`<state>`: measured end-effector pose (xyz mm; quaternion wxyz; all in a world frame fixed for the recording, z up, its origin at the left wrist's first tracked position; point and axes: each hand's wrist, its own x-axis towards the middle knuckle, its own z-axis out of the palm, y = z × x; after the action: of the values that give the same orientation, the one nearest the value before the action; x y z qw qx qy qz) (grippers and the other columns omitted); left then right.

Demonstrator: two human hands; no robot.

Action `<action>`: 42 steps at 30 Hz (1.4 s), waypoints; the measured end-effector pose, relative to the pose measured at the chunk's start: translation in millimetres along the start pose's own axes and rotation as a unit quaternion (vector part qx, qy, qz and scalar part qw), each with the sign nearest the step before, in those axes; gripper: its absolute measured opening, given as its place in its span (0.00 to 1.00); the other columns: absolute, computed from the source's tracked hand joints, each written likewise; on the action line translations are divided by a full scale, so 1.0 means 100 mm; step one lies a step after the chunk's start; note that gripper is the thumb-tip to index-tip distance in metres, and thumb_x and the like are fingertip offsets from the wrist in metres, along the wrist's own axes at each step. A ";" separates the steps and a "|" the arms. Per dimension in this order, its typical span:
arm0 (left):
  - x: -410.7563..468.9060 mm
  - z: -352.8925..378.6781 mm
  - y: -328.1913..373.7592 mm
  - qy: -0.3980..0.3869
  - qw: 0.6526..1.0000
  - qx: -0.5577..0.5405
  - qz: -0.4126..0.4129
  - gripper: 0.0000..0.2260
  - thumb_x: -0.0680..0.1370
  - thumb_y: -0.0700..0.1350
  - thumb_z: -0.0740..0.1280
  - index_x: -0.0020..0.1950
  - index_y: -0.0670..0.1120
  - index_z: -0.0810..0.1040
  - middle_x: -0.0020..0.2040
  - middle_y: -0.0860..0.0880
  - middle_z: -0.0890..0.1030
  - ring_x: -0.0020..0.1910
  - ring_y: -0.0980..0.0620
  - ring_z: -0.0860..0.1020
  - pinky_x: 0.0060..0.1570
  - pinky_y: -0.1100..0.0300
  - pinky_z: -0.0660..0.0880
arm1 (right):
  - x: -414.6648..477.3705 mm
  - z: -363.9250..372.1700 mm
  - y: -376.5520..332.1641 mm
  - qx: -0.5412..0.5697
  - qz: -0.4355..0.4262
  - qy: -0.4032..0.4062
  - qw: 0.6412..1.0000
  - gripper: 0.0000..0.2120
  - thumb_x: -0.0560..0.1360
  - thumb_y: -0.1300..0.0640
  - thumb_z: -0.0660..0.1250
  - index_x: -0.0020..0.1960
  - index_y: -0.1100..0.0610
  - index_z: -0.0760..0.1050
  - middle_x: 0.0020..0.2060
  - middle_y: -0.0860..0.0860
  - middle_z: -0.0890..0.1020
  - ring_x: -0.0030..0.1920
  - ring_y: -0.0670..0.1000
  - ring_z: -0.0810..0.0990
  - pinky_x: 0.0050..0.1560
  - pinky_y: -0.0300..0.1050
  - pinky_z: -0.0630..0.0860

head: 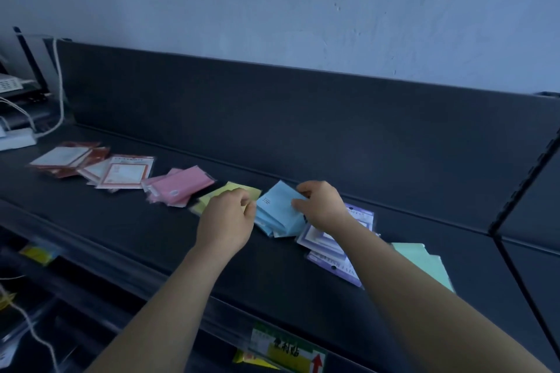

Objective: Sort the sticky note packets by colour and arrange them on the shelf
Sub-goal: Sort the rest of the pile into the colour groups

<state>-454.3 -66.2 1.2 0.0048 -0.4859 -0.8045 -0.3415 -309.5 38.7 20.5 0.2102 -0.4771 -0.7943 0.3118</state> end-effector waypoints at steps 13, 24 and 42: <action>-0.38 0.03 0.42 -0.010 0.992 -0.027 0.123 0.12 0.80 0.46 0.62 0.61 0.46 0.79 0.57 0.51 0.81 0.56 0.50 0.77 0.51 0.56 0.74 | -0.78 -0.43 0.36 -0.213 -0.045 0.140 0.966 0.12 0.78 0.57 0.60 0.58 0.59 0.76 0.55 0.54 0.80 0.56 0.59 0.75 0.54 0.49 0.72; -1.07 0.42 1.51 -0.073 0.968 -0.075 0.230 0.10 0.80 0.48 0.62 0.56 0.49 0.81 0.52 0.53 0.81 0.54 0.49 0.76 0.46 0.59 0.69 | -1.81 -1.21 1.09 -0.224 0.055 0.248 0.941 0.13 0.76 0.58 0.61 0.57 0.65 0.76 0.52 0.58 0.81 0.55 0.61 0.76 0.55 0.51 0.72; -2.75 1.66 4.13 -0.251 0.907 -0.108 0.321 0.17 0.78 0.56 0.64 0.63 0.49 0.78 0.57 0.51 0.78 0.56 0.50 0.74 0.54 0.57 0.73 | -3.61 -3.24 3.21 -0.251 0.226 0.246 0.908 0.15 0.77 0.58 0.62 0.62 0.57 0.76 0.59 0.55 0.80 0.57 0.58 0.76 0.53 0.46 0.71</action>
<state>69.1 -66.6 5.0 -0.1405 -0.7849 -0.5383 -0.2727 261.2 -74.0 16.5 0.1964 -0.7427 -0.6400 0.0143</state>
